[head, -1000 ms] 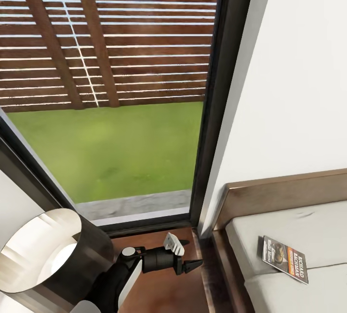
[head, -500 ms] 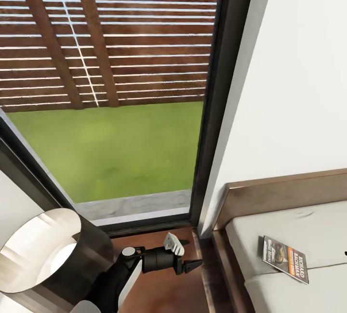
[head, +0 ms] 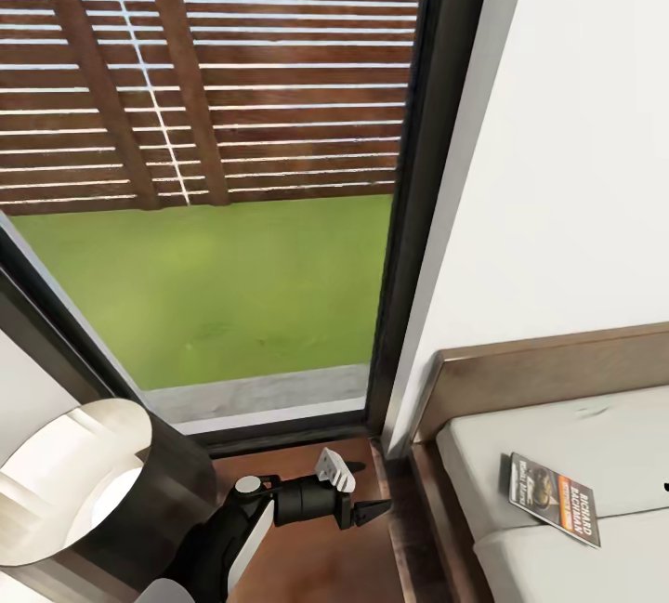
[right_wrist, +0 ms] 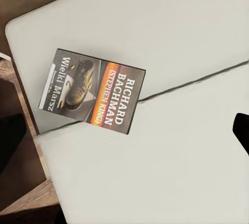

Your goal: In the bedroom, move the book from the bed onto either nightstand, and place the two sandals side by side next to the bed.

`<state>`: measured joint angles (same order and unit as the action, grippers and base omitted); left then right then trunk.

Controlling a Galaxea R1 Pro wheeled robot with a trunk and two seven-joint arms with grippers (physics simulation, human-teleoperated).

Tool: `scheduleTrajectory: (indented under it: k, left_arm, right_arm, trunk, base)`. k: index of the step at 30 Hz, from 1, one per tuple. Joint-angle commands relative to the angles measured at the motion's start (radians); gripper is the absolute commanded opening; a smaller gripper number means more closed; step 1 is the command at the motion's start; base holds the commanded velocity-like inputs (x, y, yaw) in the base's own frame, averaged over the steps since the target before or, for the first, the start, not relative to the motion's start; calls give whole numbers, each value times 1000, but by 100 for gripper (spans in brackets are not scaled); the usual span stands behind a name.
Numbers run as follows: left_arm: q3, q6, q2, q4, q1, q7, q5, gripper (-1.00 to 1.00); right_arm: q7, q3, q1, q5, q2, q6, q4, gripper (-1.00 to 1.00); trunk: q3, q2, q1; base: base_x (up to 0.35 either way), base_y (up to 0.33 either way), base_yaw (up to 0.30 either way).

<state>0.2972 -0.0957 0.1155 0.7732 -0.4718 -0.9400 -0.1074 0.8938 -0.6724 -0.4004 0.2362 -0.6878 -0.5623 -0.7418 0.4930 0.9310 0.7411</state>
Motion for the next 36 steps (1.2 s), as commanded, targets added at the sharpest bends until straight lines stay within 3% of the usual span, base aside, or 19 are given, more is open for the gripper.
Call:
scheduleTrajectory:
  k: [1,27,36]
  left_arm:
    - [2,-10,0,0,-1,-2,-10,100]
    - [2,-10,0,0,-1,-2,-8,100]
    - [4,-10,0,17,-1,-4,-8,100]
  right_arm:
    - [8,-4,-1,9,1,-5,-1,100]
    - [7,-4,-1,8,2,-4,-1,100]
    - [7,-4,-1,9,2,-3,1,100]
  trunk:
    - [4,8,4]
    - [86,190,104]
    - [86,190,104]
  base:
    - [0,0,0]
    - [0,0,0]
    - [0,0,0]
